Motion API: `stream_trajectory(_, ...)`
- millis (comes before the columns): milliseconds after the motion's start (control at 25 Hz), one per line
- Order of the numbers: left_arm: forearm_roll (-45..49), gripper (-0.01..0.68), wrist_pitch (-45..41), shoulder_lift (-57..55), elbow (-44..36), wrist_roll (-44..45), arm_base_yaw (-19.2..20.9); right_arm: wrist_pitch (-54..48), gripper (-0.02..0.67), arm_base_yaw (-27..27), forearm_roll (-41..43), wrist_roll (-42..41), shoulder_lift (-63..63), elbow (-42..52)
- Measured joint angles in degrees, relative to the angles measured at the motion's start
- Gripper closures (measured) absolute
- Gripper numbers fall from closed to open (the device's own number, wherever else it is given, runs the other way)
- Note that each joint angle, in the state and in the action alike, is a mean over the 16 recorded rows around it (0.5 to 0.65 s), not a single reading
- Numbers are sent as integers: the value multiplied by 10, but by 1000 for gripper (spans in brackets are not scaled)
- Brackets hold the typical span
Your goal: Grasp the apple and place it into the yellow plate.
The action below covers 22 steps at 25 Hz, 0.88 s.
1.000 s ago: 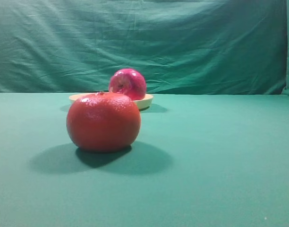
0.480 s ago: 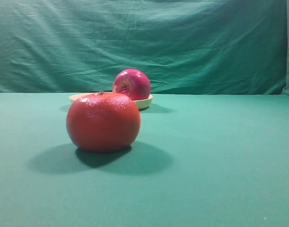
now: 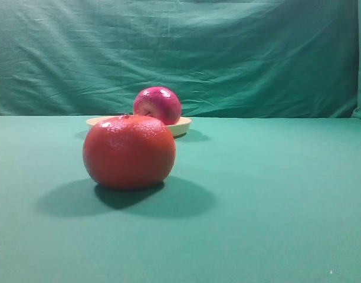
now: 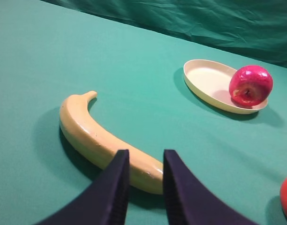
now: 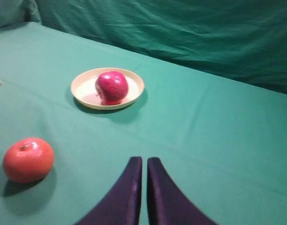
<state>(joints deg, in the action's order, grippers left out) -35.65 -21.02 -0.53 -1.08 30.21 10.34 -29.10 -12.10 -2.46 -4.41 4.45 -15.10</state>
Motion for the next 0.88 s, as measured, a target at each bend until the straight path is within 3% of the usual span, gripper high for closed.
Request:
stream_trajectory(360, 0, 516, 0, 0, 0, 0, 0, 37, 649, 68, 0, -2, -51, 106)
stream_trajectory(880, 0, 516, 0, 0, 0, 0, 0, 70, 649, 79, -1, -4, -52, 164)
